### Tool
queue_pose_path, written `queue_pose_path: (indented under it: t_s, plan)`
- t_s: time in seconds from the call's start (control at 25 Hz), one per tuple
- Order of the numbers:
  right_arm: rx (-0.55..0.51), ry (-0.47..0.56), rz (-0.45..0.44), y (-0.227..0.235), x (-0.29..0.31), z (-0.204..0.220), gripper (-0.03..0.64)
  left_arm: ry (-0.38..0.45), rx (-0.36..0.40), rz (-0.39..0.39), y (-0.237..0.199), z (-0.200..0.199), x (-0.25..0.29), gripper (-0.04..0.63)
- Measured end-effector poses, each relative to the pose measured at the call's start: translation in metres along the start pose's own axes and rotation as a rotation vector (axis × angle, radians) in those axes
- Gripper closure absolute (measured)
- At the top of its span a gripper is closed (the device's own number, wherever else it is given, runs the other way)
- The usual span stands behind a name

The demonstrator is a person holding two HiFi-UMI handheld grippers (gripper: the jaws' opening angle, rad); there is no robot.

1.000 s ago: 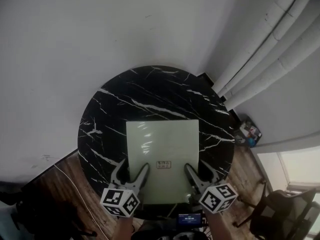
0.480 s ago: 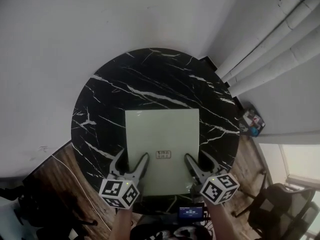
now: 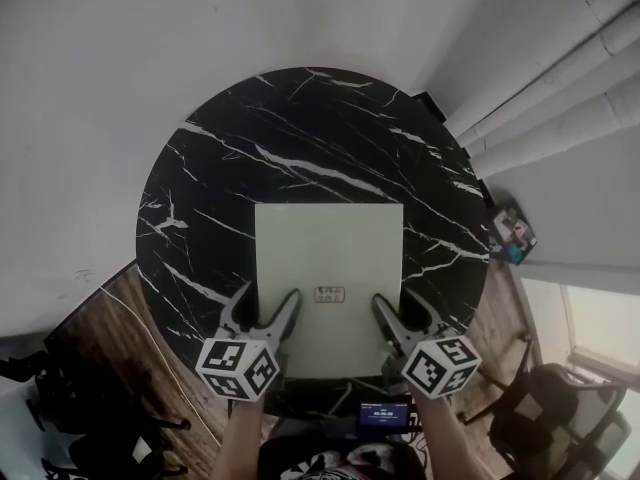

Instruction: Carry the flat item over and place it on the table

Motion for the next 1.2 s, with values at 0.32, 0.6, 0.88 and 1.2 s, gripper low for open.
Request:
queue_pose_path:
  t_s: [0.32,0.6,0.88,1.2]
  plan:
    - [0.009,-0.030,0.039,0.011,0.003,0.005,0.397,-0.050,-0.024,0.004,0.001,0.011,0.011,0.255]
    - [0.010,-0.035,0.046,0.014,0.004,0.005,0.396,-0.053,-0.034,0.016,0.000,0.013,0.014,0.255]
    - [0.009,-0.034,0.041,0.017,0.005,0.007,0.396,-0.047,-0.027,0.013,0.001,0.014,0.015,0.255]
    - [-0.028,-0.046,0.051,0.015,0.004,0.005,0.396,-0.042,-0.022,0.005,0.000,0.014,0.013,0.255]
Point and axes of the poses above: the fingertips, and each gripper's own axes: x forward along the fingers, y to its right, z out of its underside, the point moved 2 cm from there along -x, backward along the fingers, and after that the axes turned 15 degrees about x, right-handed, at the moved point
